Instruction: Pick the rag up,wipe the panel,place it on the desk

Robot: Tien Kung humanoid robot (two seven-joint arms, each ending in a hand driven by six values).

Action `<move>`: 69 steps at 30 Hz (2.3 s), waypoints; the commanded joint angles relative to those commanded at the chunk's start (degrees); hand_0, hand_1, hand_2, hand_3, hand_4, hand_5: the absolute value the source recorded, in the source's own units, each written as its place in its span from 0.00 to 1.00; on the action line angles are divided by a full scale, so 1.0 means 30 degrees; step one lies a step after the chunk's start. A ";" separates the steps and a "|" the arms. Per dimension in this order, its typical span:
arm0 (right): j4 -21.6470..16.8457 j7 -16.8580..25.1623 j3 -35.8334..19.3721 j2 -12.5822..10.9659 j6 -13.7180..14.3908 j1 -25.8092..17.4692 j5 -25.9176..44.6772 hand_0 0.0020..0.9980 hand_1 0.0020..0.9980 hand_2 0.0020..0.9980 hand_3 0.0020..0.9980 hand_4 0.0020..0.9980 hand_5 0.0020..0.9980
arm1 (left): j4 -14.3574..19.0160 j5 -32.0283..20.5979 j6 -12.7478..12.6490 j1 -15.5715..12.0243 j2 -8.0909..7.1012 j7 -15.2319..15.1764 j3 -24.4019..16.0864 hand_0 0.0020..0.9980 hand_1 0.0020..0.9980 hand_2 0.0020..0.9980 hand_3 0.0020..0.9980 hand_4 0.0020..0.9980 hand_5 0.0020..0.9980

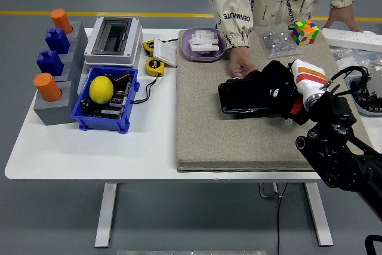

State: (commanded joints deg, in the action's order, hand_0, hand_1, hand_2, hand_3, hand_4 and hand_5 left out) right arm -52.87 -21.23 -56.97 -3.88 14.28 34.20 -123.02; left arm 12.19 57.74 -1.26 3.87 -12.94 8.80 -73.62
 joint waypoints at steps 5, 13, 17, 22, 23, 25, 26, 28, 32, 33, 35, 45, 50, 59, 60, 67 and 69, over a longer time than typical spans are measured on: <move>-0.0008 -0.0029 0.0537 0.0497 -0.0068 0.0338 0.0082 0.23 0.28 0.34 0.40 0.95 0.10 | -0.0027 0.0027 -0.0006 0.0020 -0.0032 0.0007 -0.0056 0.60 0.64 0.64 0.56 0.63 0.44; -0.0172 -0.0065 0.2226 0.1155 -0.0179 0.0993 0.0334 0.23 0.28 0.34 0.40 0.95 0.09 | -0.0012 0.0021 -0.0001 0.0072 -0.0025 0.0001 -0.0099 0.60 0.64 0.64 0.56 0.63 0.44; -0.0317 -0.0087 0.2973 0.1293 -0.0217 0.1344 0.0456 0.23 0.28 0.34 0.40 0.95 0.09 | -0.0006 0.0032 -0.0004 0.0101 -0.0032 0.0000 -0.0105 0.60 0.64 0.64 0.56 0.63 0.44; -0.0366 -0.0106 0.3787 0.1293 -0.0265 0.1704 0.0637 0.23 0.28 0.34 0.40 0.95 0.10 | -0.0040 0.0054 -0.0007 0.0072 -0.0050 0.0009 -0.0141 0.60 0.64 0.64 0.56 0.63 0.44; -0.0385 -0.0108 0.3955 0.1293 -0.0275 0.1773 0.0666 0.23 0.28 0.34 0.40 0.95 0.10 | -0.0044 0.0057 -0.0010 0.0074 -0.0049 0.0009 -0.0148 0.60 0.64 0.64 0.56 0.63 0.44; -0.0436 -0.0110 0.4323 0.1293 -0.0288 0.1930 0.0731 0.23 0.28 0.34 0.40 0.95 0.10 | -0.0037 0.0035 -0.0001 0.0099 -0.0053 0.0009 -0.0118 0.61 0.64 0.64 0.56 0.63 0.44; -0.0464 -0.0112 0.4494 0.1293 -0.0297 0.1995 0.0761 0.23 0.28 0.34 0.40 0.95 0.10 | -0.0028 0.0039 -0.0006 0.0119 -0.0054 0.0005 -0.0115 0.61 0.64 0.64 0.56 0.63 0.44; -0.0487 -0.0111 0.4703 0.1293 -0.0308 0.2062 0.0801 0.23 0.28 0.34 0.40 0.95 0.10 | -0.0021 0.0031 -0.0008 0.0143 -0.0057 0.0002 -0.0108 0.61 0.64 0.64 0.56 0.63 0.44; -0.0402 -0.0088 0.4988 0.1293 -0.0303 0.2051 0.0844 0.23 0.28 0.34 0.40 0.95 0.09 | -0.0004 0.0012 -0.0005 0.0175 -0.0046 -0.0001 -0.0102 0.60 0.64 0.64 0.56 0.63 0.44; -0.0330 -0.0083 0.5004 0.1293 -0.0293 0.2011 0.0840 0.23 0.28 0.34 0.40 0.95 0.09 | -0.0006 0.0012 -0.0006 0.0172 -0.0039 -0.0002 -0.0109 0.60 0.64 0.64 0.56 0.63 0.44; -0.0188 -0.0082 0.5006 0.1293 -0.0291 0.1947 0.0826 0.23 0.28 0.34 0.40 0.95 0.09 | -0.0020 0.0008 -0.0006 0.0158 -0.0031 0.0002 -0.0130 0.60 0.64 0.64 0.56 0.63 0.44; 0.0483 -0.0085 0.4194 0.1174 -0.0289 0.1697 0.0623 0.24 0.28 0.34 0.40 0.95 0.10 | -0.0005 0.0068 -0.0013 0.0128 -0.0005 -0.0005 -0.0203 0.60 0.64 0.64 0.56 0.63 0.44; 0.0668 -0.0096 0.3772 0.0502 -0.0277 0.1628 0.0529 0.24 0.29 0.34 0.40 0.95 0.10 | 0.0013 0.0071 -0.0013 0.0135 0.0013 -0.0006 -0.0227 0.60 0.64 0.64 0.56 0.63 0.44; 0.0736 -0.0112 0.2723 -0.0867 -0.0277 0.1224 0.0303 0.24 0.29 0.34 0.40 0.95 0.10 | -0.0004 0.0125 -0.0012 0.0052 0.0024 0.0004 -0.0330 0.60 0.64 0.64 0.56 0.63 0.44; 0.0730 -0.0122 0.2642 -0.0968 -0.0269 0.1191 0.0292 0.24 0.29 0.34 0.40 0.95 0.10 | -0.0004 0.0121 -0.0014 0.0046 0.0028 0.0005 -0.0334 0.60 0.64 0.64 0.56 0.63 0.44; 0.1174 -0.0204 0.1460 -0.1983 -0.0277 0.0806 -0.0014 0.24 0.29 0.34 0.41 0.95 0.09 | 0.0013 0.0129 -0.0004 0.0005 0.0053 0.0008 -0.0351 0.60 0.64 0.64 0.56 0.63 0.44; 0.1244 -0.0217 0.1267 -0.2201 -0.0292 0.0729 -0.0055 0.24 0.29 0.34 0.41 0.95 0.09 | 0.0016 0.0153 -0.0009 -0.0004 0.0047 0.0006 -0.0370 0.60 0.64 0.64 0.56 0.63 0.44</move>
State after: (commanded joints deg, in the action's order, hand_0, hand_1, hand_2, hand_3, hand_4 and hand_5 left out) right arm -49.14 -21.88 -53.17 -10.48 13.40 36.39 -123.19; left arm 12.24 58.20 -1.29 3.85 -12.80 8.82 -74.73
